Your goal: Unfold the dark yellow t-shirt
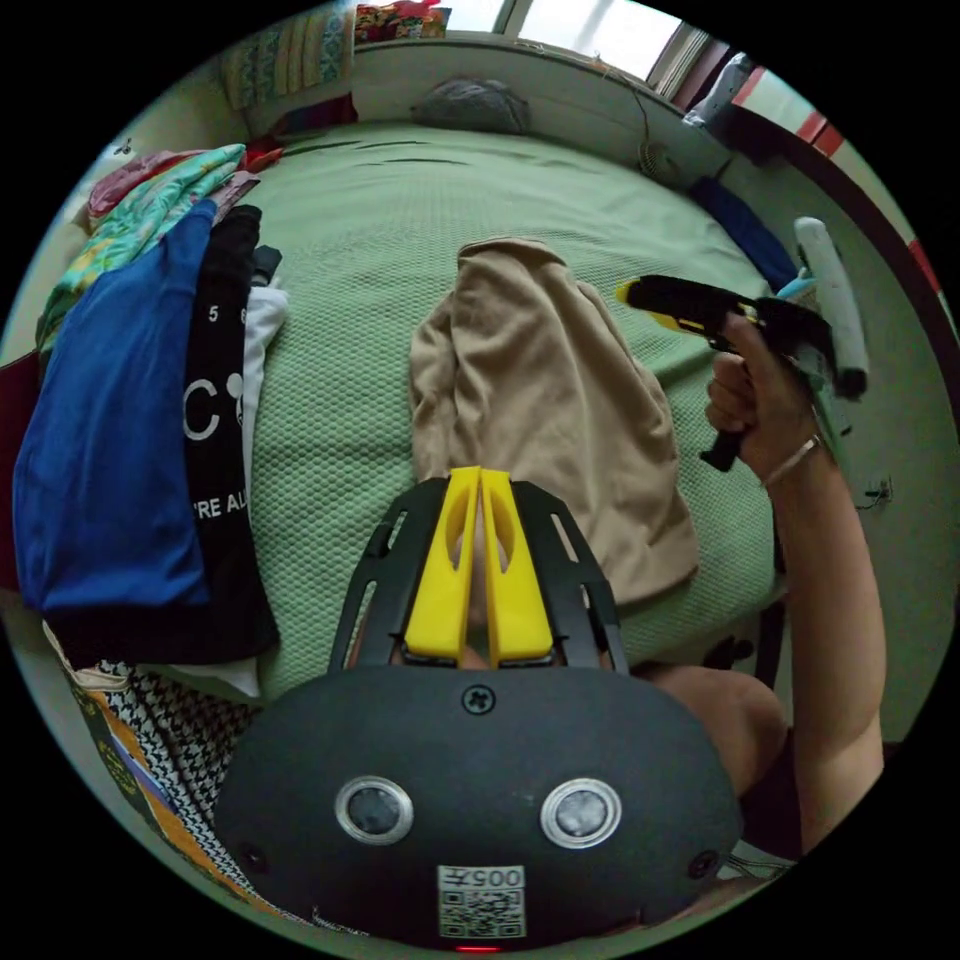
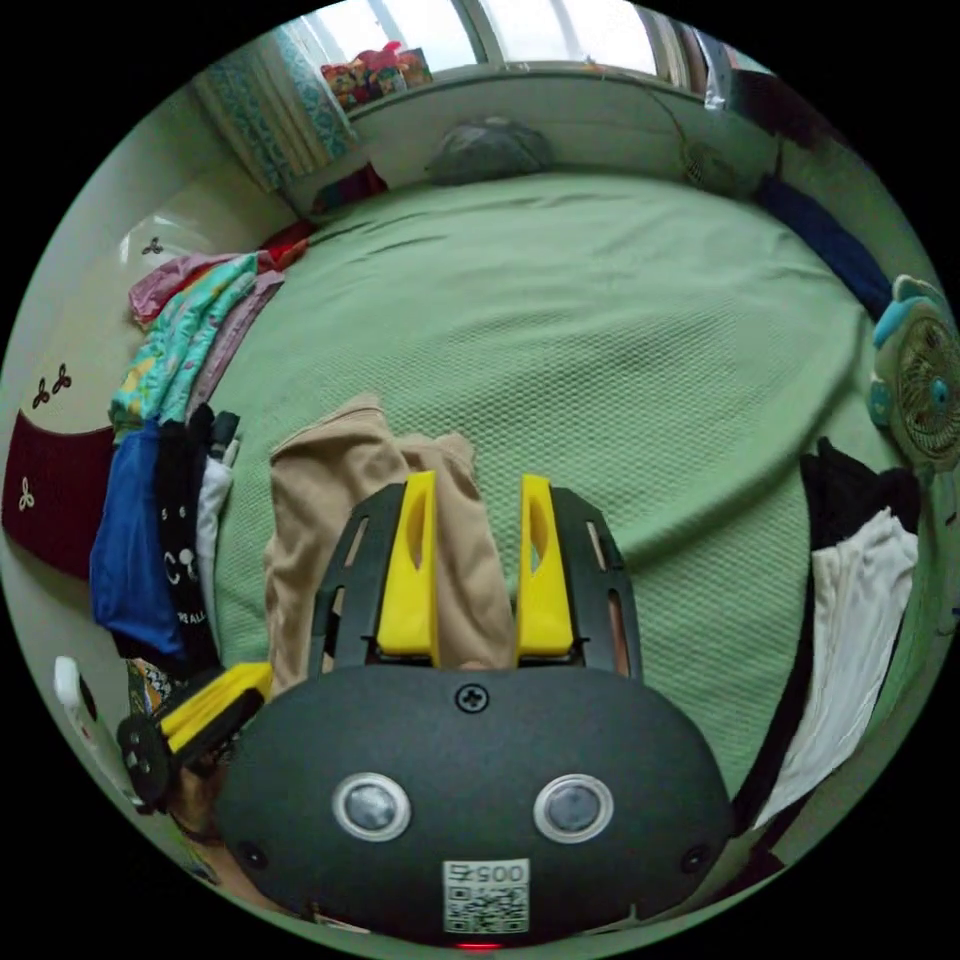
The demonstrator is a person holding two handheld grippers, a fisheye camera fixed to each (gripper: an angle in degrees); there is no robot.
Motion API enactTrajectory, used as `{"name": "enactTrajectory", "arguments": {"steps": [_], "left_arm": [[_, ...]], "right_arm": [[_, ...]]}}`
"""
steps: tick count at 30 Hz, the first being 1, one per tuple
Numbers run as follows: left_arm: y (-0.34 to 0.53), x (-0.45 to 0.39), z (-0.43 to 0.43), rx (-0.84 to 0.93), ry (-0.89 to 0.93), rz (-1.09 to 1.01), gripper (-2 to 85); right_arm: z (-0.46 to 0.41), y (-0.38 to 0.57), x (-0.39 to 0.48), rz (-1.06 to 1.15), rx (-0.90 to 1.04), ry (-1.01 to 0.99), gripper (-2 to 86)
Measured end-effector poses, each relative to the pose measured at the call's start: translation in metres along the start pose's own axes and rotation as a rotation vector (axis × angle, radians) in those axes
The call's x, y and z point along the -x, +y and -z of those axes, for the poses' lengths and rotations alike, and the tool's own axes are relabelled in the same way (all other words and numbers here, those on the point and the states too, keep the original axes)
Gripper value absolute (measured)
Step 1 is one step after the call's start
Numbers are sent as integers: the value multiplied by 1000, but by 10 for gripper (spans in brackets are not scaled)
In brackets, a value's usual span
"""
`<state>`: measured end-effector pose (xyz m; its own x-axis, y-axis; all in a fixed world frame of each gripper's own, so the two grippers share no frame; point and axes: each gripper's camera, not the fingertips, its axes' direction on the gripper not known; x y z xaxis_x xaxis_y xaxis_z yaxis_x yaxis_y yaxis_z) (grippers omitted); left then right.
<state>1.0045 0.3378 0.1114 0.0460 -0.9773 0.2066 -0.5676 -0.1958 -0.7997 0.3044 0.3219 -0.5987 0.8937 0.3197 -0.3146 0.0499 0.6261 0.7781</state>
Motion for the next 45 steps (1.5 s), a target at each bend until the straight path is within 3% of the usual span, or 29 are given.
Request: {"name": "enactTrajectory", "arguments": {"steps": [3, 5, 8, 14, 20, 26, 35, 45], "left_arm": [[-3, -2, 0, 7, 8, -20, -6], [-3, -3, 3, -3, 0, -31, -6], [0, -4, 8, -20, 1, -34, -6], [8, -7, 10, -18, 15, -22, -6], [20, -20, 20, -57, 13, -28, -7], [37, -37, 19, -36, -54, -40, -7], [35, -54, 43, -153, -110, -52, -6], [22, -77, 53, -191, 8, -28, -7]], "right_arm": [[-25, -6, 7, 42, 75, -6, 44], [-22, -3, 14, 84, 24, 102, -1], [0, -5, 7, 23, -91, 249, -9], [37, 2, -5, -24, -119, 267, 26], [92, 71, 21, -4, -146, 105, 44], [90, 141, 61, 121, -91, 105, 50], [100, 164, 49, 126, -50, -27, 28], [101, 163, 37, 139, -128, 17, -12]]}}
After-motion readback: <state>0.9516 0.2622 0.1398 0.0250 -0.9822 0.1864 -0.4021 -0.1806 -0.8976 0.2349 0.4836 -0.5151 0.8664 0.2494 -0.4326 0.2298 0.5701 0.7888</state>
